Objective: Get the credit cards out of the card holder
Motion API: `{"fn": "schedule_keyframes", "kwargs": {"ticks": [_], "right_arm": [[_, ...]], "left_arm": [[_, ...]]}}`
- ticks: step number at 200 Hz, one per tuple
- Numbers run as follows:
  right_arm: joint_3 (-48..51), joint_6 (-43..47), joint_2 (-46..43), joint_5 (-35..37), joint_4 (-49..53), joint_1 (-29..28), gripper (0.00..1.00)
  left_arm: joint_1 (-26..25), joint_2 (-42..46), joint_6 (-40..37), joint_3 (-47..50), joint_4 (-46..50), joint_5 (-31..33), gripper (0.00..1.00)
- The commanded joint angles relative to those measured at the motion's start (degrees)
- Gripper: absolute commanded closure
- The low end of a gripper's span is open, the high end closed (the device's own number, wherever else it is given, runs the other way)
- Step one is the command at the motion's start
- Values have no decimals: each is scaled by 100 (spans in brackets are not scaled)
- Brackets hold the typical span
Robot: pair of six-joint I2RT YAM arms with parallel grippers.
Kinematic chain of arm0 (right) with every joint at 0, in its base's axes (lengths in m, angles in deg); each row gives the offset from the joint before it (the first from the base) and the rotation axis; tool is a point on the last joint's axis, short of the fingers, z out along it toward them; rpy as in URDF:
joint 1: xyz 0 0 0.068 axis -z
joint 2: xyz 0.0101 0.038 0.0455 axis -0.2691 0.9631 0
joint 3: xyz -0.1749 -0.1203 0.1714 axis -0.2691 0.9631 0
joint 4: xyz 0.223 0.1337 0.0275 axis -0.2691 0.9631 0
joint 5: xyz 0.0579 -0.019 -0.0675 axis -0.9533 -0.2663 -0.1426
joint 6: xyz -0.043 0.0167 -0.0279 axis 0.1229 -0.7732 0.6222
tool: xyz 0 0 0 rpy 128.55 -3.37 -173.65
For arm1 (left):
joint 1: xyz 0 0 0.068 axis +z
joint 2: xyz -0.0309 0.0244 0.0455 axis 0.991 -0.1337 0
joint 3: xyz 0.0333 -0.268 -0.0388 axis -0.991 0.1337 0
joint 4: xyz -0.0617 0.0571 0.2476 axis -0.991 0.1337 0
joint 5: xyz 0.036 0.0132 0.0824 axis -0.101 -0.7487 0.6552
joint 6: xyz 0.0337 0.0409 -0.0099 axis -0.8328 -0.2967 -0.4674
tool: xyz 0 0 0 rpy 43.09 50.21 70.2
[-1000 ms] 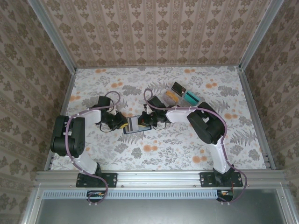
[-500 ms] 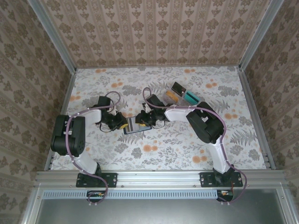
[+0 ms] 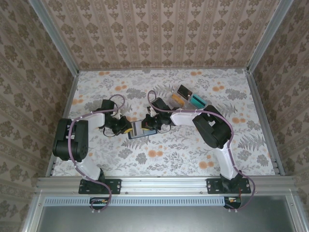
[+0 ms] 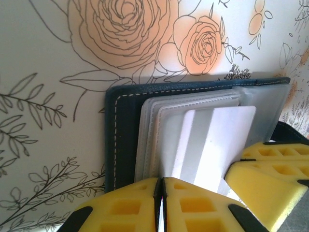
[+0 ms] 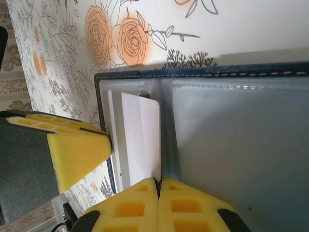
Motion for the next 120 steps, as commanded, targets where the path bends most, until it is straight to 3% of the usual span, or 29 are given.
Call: {"fn": "schedule_keyframes", "kwargs": {"ticks": [1, 61, 86, 120], "right_arm": [[376, 298, -536, 476, 110, 128, 100], [775, 1532, -1595, 499, 467, 336, 100], [1016, 1530, -1997, 6, 79, 484, 100], [1360, 881, -2475, -822, -819, 788, 100]], "left_arm": [[11, -182, -188, 20, 318, 313, 87], [12, 477, 82, -58, -334, -371, 79], [7, 998, 274, -70, -726, -724, 60], [-89, 1676, 953, 165, -1997, -1472, 36]]}}
